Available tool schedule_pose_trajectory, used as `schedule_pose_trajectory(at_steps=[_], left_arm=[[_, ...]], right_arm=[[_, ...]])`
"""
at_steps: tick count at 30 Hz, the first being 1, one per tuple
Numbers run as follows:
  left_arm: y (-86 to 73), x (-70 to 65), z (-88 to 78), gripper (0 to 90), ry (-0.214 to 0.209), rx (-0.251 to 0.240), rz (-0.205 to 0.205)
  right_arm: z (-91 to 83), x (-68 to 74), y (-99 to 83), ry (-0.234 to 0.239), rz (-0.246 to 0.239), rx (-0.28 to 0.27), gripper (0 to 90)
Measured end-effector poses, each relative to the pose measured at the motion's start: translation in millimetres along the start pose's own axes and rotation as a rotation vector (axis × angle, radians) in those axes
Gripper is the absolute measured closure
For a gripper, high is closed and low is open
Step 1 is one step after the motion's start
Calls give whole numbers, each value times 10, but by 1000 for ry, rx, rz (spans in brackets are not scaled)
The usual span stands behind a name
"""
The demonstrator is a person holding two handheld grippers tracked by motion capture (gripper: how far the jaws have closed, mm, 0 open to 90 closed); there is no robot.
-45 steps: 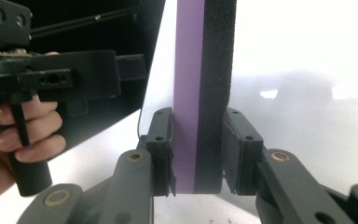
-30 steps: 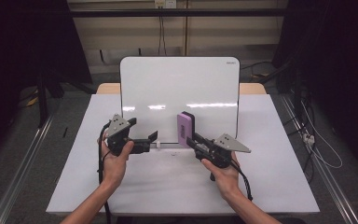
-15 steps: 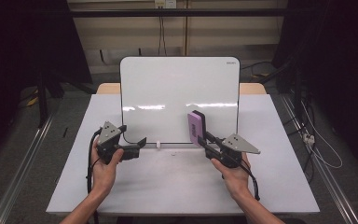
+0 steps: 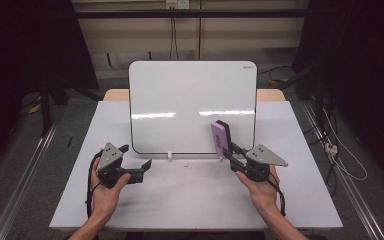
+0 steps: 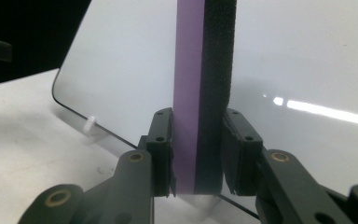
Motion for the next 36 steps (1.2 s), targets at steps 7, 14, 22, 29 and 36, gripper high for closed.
schedule_pose_trajectory(at_steps=[7, 14, 22, 29, 36], left_arm=[[-53, -42, -15, 52, 11, -13, -1], [-124, 15, -57, 52, 40, 3, -9], [-171, -11, -106, 51, 29, 9, -12], [-189, -40, -90, 51, 17, 20, -8], [-209, -15, -70, 51, 16, 24, -25]], right_arm=[[-133, -101, 17, -65, -44, 2, 672], [-220, -207, 13, -132, -65, 8, 672], [-283, -332, 24, -193, -88, 23, 673], [-252, -383, 17, -235, -122, 47, 673], [-164, -386, -4, -289, -175, 89, 673]])
Point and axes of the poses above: each handheld gripper's, and its own axes: z roughly forward along the jaws, y roughly out of its top, x roughly to its left, the point moved 3 cm from there along z, roughly forward along the jaws, and after that the axes turned 13 degrees about z, right-handed, at the moved point
